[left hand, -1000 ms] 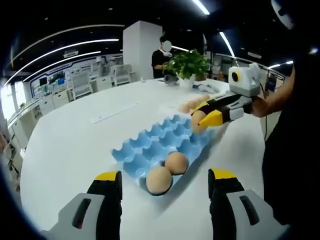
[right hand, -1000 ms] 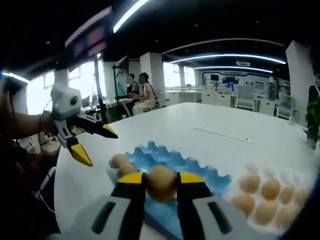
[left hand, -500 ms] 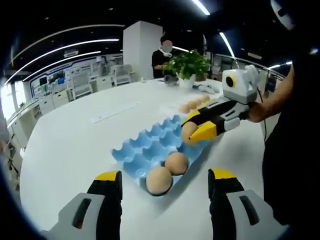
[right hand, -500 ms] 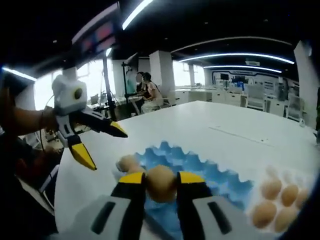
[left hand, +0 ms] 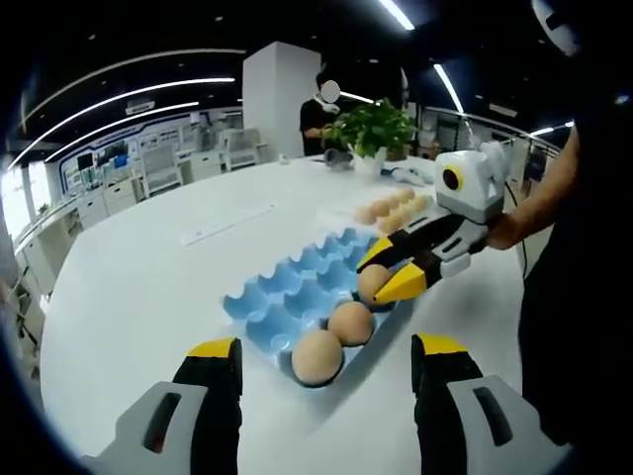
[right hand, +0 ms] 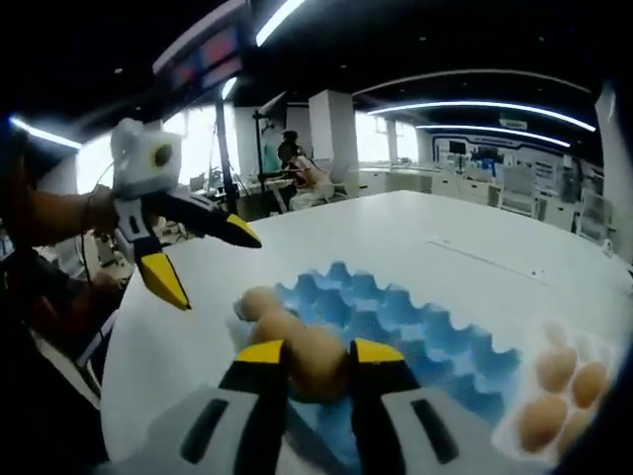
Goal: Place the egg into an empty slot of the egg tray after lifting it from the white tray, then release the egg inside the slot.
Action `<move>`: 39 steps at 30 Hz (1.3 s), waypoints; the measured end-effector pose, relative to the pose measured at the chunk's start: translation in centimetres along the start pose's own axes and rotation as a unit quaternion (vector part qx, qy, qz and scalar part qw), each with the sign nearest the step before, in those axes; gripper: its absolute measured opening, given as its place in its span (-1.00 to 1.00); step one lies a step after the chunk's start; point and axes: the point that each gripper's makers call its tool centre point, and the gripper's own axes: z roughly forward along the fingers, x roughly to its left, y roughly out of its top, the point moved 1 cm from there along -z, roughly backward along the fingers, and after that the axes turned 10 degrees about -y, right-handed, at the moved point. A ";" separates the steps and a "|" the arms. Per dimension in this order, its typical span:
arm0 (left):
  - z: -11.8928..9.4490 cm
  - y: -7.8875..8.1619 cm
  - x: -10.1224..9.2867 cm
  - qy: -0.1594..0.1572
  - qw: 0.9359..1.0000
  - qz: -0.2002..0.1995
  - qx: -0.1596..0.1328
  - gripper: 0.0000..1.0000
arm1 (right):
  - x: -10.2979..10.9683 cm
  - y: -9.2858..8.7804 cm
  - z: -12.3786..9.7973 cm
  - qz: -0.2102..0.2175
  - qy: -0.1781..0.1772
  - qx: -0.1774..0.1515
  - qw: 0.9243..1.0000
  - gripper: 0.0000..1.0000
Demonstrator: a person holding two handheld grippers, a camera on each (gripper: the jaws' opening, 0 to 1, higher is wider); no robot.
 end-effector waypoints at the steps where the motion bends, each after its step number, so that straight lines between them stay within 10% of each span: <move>1: 0.0 0.0 0.0 0.000 1.000 0.000 0.001 0.40 | 0.0 0.0 0.0 0.000 0.000 0.000 1.000 -0.52; 29: -0.1 0.4 -0.1 0.004 1.000 0.005 0.000 0.39 | 0.3 -1.2 -1.0 -0.079 0.004 -0.020 0.997 -0.53; 39: 0.0 0.6 -0.3 0.006 1.000 0.008 -0.001 0.38 | -1.5 -2.1 -3.4 -0.040 -0.027 -0.007 0.999 -0.56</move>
